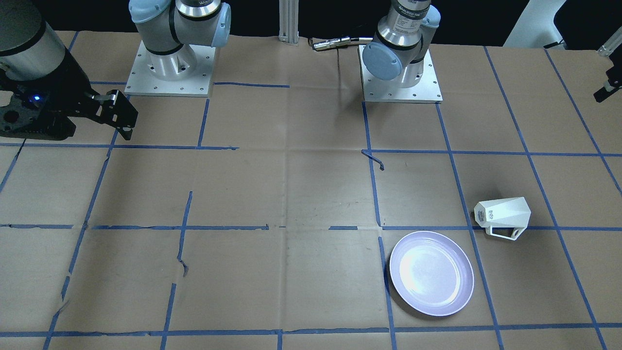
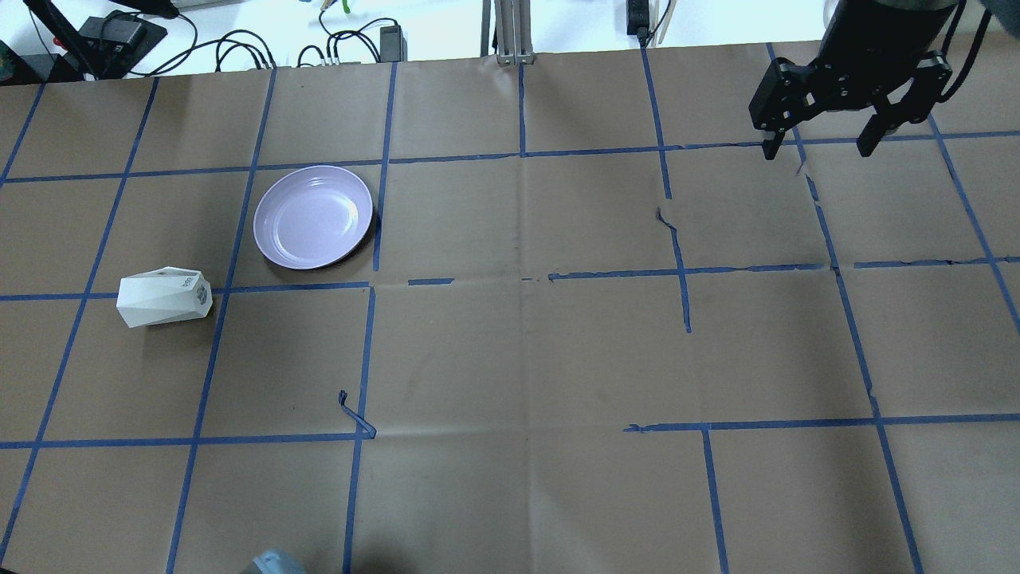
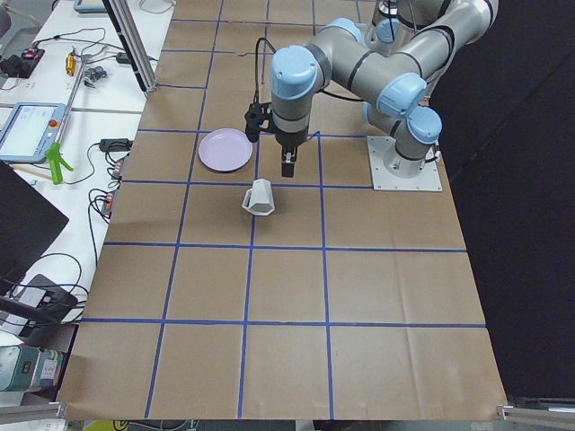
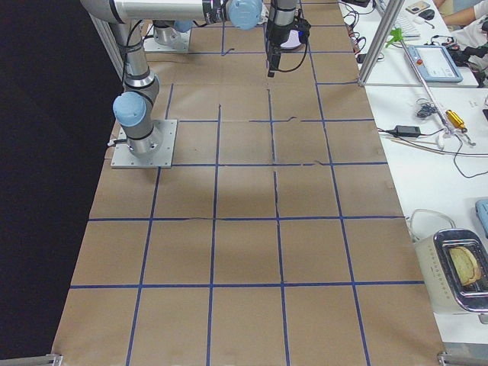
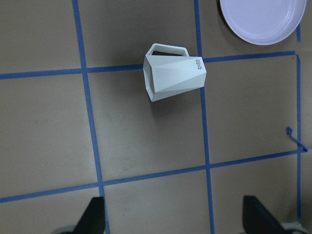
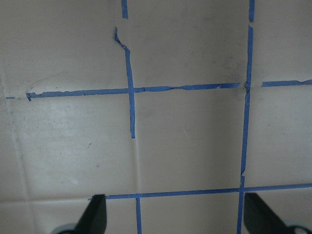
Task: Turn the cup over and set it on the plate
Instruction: 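Lower the left gripper beside the white cup lying on its side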
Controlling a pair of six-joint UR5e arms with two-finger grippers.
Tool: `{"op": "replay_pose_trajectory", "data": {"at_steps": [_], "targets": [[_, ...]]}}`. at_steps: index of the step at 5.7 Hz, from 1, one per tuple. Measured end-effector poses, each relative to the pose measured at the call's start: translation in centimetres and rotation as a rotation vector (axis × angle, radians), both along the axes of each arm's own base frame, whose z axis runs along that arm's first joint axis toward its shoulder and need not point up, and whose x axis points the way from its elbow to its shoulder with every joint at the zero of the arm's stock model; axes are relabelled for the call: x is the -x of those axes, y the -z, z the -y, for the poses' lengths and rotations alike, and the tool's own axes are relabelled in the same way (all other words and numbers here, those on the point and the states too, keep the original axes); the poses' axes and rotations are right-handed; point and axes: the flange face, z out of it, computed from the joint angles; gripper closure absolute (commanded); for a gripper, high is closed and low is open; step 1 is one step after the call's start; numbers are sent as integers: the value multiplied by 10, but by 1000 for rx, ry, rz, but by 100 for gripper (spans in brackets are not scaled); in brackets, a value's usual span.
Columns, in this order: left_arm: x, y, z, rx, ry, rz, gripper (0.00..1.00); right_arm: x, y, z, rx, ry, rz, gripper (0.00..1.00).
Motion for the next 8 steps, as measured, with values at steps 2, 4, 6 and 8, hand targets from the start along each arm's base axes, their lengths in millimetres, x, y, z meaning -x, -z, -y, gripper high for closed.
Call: {"op": "replay_pose_trajectory", "data": {"at_steps": [2, 4, 6, 8], "targets": [[-79, 61, -14, 40, -65, -158, 2, 0, 0, 0, 0, 0, 0, 0], [-117, 146, 10, 47, -113, -348, 2, 0, 0, 0, 0, 0, 0, 0], [-102, 211, 48, 34, -99, -483, 2, 0, 0, 0, 0, 0, 0, 0], [-73, 254, 68, 24, -103, -597, 2, 0, 0, 0, 0, 0, 0, 0]]}}
